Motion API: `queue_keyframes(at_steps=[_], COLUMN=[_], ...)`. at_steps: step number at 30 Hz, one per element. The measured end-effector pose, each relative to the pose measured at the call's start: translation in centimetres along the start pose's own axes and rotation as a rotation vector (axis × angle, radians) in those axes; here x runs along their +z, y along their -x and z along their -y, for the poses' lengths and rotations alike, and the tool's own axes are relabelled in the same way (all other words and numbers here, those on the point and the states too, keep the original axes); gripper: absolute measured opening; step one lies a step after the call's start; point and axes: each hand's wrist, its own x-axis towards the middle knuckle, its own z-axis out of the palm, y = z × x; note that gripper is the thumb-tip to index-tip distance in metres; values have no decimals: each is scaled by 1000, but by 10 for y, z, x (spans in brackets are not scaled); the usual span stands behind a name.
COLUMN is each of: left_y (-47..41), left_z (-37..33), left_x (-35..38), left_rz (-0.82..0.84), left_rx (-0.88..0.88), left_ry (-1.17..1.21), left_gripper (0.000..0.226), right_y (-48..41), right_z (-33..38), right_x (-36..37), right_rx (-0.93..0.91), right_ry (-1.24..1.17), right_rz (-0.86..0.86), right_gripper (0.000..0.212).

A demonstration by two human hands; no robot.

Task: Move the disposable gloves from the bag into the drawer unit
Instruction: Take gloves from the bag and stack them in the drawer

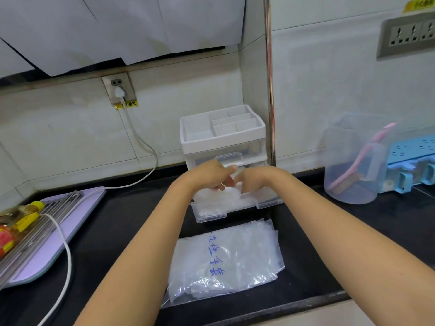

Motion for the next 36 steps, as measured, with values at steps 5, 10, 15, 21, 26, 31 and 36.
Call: queue_keyframes(at_steps=[5, 10, 15, 21, 26, 31, 36], left_y=[-19, -21, -19, -23, -22, -16, 6], left_z=[-6, -6, -4, -4, -2, 5, 1], left_x=[25, 33, 22, 18, 18, 19, 17], left_rz=[-40, 53, 123, 145, 109, -13, -213], left_rx=[-138, -202, -305, -353, -340, -311, -165], left_ry=[-194, -497, -423, -348, -344, -201, -75], left_gripper=[12, 13, 42, 49, 49, 54, 26], right_y=[-5, -10, -8, -10, 2, 20, 68], right_z=[6, 6, 6, 14, 11, -13, -29], right_x=[-3, -2, -11, -12, -13, -16, -2], right_rx=[39, 78, 171, 199, 221, 205, 79], right_ry=[119, 175, 154, 134, -144, -563, -870], right_rz=[81, 145, 127, 46, -113, -318, -467], right_gripper=[61, 62, 57, 43, 37, 41, 24])
